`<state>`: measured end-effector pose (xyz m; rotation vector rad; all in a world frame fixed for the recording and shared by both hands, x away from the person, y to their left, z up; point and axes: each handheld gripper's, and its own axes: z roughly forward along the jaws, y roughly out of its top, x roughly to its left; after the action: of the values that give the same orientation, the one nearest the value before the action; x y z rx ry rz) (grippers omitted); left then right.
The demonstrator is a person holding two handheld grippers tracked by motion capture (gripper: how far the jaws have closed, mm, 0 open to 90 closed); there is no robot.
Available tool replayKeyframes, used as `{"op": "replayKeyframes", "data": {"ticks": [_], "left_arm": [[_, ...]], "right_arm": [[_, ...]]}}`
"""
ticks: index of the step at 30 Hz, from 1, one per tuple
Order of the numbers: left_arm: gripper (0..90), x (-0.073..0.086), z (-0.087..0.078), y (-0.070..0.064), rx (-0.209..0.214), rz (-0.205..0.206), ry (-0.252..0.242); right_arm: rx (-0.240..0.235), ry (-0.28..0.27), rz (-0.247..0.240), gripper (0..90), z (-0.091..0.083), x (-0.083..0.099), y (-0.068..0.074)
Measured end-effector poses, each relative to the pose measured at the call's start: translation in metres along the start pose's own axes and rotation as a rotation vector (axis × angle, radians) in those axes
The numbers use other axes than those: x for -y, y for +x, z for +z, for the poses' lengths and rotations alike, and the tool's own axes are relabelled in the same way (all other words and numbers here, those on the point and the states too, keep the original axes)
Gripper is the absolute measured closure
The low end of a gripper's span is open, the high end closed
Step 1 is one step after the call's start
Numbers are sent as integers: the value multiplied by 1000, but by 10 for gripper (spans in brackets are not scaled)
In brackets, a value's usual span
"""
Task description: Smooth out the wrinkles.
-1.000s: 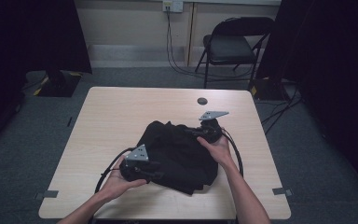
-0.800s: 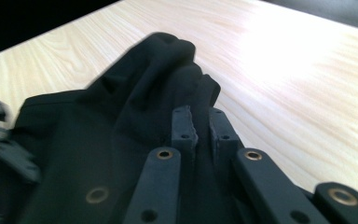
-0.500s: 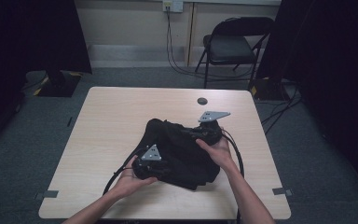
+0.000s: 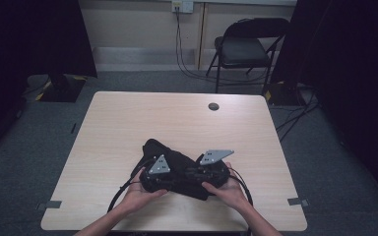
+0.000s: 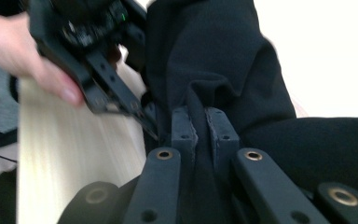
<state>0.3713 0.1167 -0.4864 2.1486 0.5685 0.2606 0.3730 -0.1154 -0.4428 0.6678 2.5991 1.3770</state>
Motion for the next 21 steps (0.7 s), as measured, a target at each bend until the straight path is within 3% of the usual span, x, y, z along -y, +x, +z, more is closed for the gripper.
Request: {"op": "replayKeyframes", "data": {"ticks": [3,4,7,9,11,13,14,18,20,21], "left_arm": [[568,-1,-4,0,21,2,8],[558,-2,-7,-2,24,7,15],[550,-6,-23,-7,34,-6,32],[576,-8,-36,-10,65,-3,23],[605,-10,-48,-10,95,5,-10],[605,-13,-59,-9,150,0,-76],[625,-17,-63,-8,140,8,-89],[620,-36,-75,1,123,-47,-202],[603,-46,-72,5,75,-45,-205],[563,-49,-65,8,37,-46,-178]], "right_arm": [[35,9,22,829,3,11,2],[58,27,1,827,5,14,4],[76,39,4,822,6,20,4],[72,41,20,813,8,24,6],[78,42,8,808,7,29,9],[81,37,1,774,2,29,12],[78,22,11,738,-4,28,13],[85,15,0,737,-9,26,14],[79,20,5,731,-8,27,15],[75,26,5,712,-7,27,16]]}}
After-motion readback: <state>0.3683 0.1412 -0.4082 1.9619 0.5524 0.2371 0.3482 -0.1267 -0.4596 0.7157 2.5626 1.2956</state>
